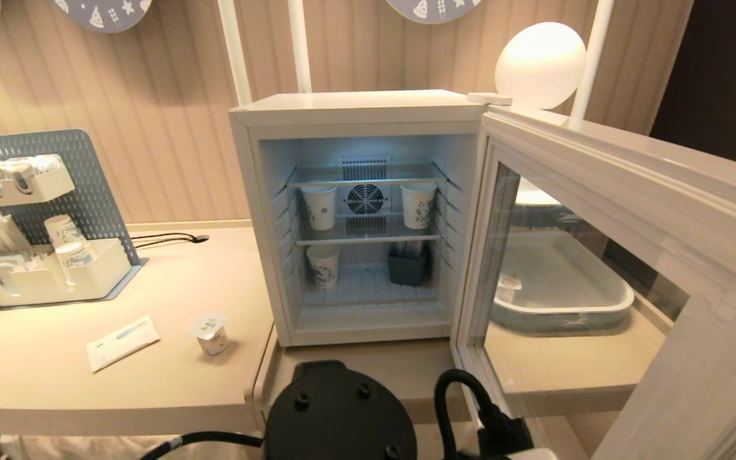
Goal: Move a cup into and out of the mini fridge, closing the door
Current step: Open the freezer door
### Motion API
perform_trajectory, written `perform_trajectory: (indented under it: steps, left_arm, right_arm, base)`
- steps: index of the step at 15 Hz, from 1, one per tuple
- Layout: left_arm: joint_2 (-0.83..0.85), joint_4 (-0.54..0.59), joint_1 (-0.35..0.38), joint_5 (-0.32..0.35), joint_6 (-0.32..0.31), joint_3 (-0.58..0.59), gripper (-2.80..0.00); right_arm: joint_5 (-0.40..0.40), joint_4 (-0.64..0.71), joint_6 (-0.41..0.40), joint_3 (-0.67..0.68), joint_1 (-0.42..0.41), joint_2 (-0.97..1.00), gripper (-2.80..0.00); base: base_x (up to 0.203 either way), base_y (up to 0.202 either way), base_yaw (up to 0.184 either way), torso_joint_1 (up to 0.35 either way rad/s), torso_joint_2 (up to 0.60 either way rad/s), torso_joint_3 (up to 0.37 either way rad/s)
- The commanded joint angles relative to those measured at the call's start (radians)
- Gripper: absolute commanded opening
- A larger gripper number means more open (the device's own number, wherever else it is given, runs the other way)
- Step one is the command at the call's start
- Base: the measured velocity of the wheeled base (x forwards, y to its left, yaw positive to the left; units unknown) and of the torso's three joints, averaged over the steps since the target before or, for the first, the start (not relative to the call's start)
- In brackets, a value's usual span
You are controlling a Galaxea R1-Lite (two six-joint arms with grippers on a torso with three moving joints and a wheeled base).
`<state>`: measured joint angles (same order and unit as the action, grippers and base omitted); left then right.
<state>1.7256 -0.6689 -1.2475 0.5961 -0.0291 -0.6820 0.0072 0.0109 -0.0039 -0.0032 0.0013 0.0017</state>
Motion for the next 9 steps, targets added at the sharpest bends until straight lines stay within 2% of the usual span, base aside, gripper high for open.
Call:
perform_trajectory:
  steps: [1, 5, 7, 8, 9]
  left_arm:
    - [-0.026, 0.014, 0.088, -0.039, -0.003, 0.037, -2.8]
    - [-0.037, 0.012, 0.426, -0.099, 0.007, 0.051, -2.8]
    - [-0.044, 0.011, 0.555, -0.132, 0.04, 0.044, -2.8]
    - [-0.056, 0.01, 0.608, -0.175, 0.055, 0.045, -2.8]
    - [-0.069, 0.008, 0.653, -0.247, 0.067, 0.05, -2.8]
  right_arm:
    - [0.0, 0.0, -0.001, 0.0, 0.0, 0.001, -2.8]
    - [0.0, 0.0, -0.001, 0.0, 0.0, 0.001, -2.8]
    - [0.0, 0.0, -0.002, 0.0, 0.0, 0.001, -2.8]
    - [0.0, 0.0, -0.001, 0.0, 0.0, 0.001, -2.8]
    - [0.0, 0.0, -0.001, 0.0, 0.0, 0.001, -2.8]
  base:
    - [0.0, 0.0, 0.0, 0.0, 0.0, 0.0]
    - [0.0, 0.0, 0.0, 0.0, 0.0, 0.0]
    - [0.0, 0.0, 0.0, 0.0, 0.0, 0.0]
    - [0.0, 0.0, 0.0, 0.0, 0.0, 0.0]
    - [0.0, 0.0, 0.0, 0.0, 0.0, 0.0]
